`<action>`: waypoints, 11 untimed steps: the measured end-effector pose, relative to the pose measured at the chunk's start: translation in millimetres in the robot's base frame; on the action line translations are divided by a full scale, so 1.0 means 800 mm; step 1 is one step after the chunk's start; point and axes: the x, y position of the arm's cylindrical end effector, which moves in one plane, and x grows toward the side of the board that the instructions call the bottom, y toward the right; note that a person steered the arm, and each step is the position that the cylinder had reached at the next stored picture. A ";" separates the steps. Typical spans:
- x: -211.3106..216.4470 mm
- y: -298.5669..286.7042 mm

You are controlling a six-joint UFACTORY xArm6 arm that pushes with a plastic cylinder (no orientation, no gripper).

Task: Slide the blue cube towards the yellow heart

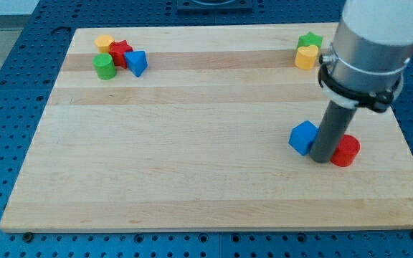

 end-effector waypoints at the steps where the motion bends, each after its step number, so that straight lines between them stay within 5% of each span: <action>1: -0.034 0.000; 2: -0.048 -0.003; 3: 0.014 -0.037; 5: 0.024 -0.051; 11: -0.225 -0.054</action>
